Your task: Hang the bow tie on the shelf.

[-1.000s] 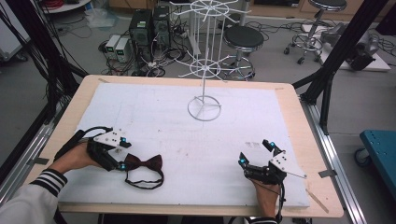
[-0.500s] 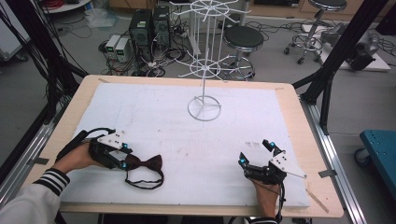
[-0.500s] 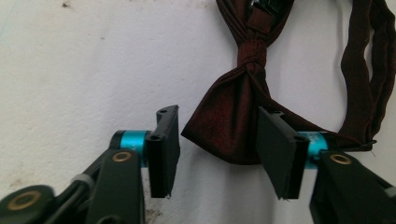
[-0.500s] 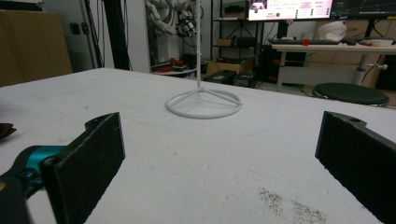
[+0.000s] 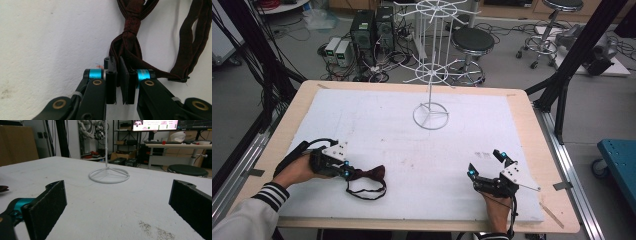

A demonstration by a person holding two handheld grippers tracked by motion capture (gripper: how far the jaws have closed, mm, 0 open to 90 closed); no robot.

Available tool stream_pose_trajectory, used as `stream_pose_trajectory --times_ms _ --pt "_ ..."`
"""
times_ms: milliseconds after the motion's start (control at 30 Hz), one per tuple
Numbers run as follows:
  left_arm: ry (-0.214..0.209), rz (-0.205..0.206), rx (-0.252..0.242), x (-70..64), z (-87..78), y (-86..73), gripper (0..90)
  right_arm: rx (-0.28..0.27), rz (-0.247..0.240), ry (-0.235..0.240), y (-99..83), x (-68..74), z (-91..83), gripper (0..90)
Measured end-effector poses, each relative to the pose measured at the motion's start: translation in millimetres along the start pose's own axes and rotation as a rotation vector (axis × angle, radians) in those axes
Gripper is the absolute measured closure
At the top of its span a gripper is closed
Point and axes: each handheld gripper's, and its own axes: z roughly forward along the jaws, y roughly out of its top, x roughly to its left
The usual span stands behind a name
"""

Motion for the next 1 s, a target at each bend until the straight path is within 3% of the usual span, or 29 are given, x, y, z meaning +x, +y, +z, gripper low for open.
stream_pose_trajectory --times_ms 500,833,1000 --pt "0.03 -0.027 -0.065 -0.5 -8.6 2.5 84.1 0.005 0.02 -0.003 0.7 -1.2 0.5 0.6" --pt "0.049 -0.059 -0.163 0.1 -20.4 5.3 84.3 0.019 0.007 0.008 5.0 -0.3 2.9 0.7" --pt "0.062 -0.064 -0.217 -0.8 -25.8 7.9 84.3 0.02 0.007 0.057 18.3 1.9 5.3 0.7"
